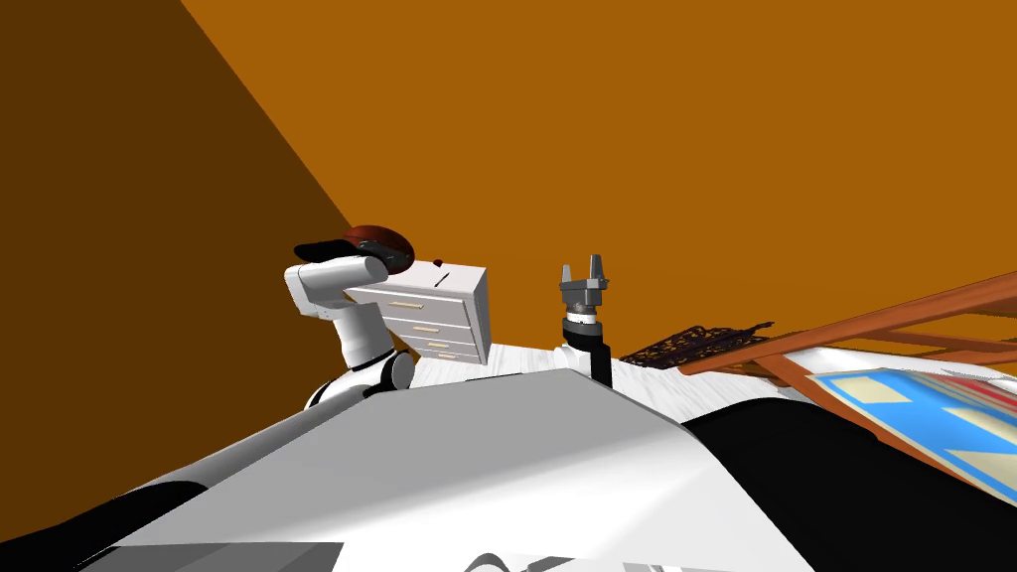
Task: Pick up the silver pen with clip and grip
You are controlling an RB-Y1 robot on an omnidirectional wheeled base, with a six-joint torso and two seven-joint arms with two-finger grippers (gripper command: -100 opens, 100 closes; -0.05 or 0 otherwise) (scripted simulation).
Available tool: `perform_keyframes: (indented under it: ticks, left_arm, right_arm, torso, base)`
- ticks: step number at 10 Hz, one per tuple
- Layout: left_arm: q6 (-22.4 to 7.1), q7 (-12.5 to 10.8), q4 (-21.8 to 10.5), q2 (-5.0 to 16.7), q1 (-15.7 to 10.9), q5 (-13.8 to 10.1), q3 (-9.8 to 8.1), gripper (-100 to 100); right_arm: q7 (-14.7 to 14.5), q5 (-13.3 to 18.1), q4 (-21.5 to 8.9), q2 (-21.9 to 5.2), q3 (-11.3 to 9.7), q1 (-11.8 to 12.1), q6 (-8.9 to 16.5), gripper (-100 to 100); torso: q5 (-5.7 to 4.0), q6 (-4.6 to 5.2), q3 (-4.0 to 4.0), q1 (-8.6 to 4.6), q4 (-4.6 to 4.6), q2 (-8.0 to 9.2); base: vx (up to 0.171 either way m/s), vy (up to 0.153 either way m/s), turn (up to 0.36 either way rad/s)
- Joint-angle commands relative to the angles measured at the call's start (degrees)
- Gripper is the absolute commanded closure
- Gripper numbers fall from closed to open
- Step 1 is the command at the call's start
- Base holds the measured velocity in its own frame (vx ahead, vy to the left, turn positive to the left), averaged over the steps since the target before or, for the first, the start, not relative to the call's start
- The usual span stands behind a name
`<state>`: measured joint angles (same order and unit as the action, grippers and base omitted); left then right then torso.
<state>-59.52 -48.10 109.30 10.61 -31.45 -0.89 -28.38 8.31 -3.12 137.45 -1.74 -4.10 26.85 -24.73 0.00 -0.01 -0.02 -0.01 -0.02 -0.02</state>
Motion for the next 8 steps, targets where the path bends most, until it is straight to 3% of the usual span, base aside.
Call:
perform_keyframes:
  ticks: [1,2,3,4,5,7,8]
  left_arm:
    - [-2.9,-1.1,-0.7,0.0,-1.1,-0.1,-0.42,-100]
    - [-3.6,-1.1,-0.7,0.0,-1.1,-0.1,-0.42,-100]
    - [-5.9,-3.1,-2.3,0.0,-3.4,-0.2,-1.17,-100]
    - [-7.3,-3.1,-2.3,0.0,-3.4,-0.2,-1.17,-100]
    - [-9.0,-5.1,-4.0,0.1,-5.5,-0.4,-1.84,-100]
    - [-11.5,-5.1,-4.0,0.1,-5.5,-0.4,-1.84,-100]
    - [-13.5,-7.0,-5.6,0.2,-7.5,-0.5,-2.45,-100]
  right_arm:
    - [0.0,0.0,0.0,0.0,0.0,0.0,0.0,0]
    - [0.0,0.0,0.0,0.0,0.0,0.0,0.0,0]
    - [0.0,0.0,0.0,0.0,0.0,0.0,0.0,0]
    - [0.0,0.0,0.0,0.0,0.0,0.0,0.0,0]
    - [0.0,0.0,0.0,0.0,0.0,0.0,0.0,0]
    - [0.0,0.0,0.0,0.0,0.0,0.0,0.0,0]
    - [0.0,0.0,0.0,0.0,0.0,0.0,0.0,0]
  torso:
    - [0.00,0.00,0.00,0.00,0.00,0.00]
    - [0.00,-0.02,0.00,0.01,0.00,0.00]
    - [0.01,-0.03,0.01,0.02,0.00,0.01]
    - [0.00,0.00,0.00,0.01,0.00,0.00]
    - [0.01,-0.02,0.00,0.02,0.00,0.00]
    - [0.01,-0.02,-0.01,0.03,-0.01,-0.01]
    - [0.02,-0.03,0.00,0.03,0.00,0.01]
  base:
    - [0.005,-0.002,-0.036]
    - [0.000,0.000,0.000]
    - [0.005,-0.001,-0.046]
    - [0.006,0.000,-0.038]
    - [0.007,0.000,-0.059]
    - [0.003,0.001,-0.018]
    - [0.004,0.003,-0.049]
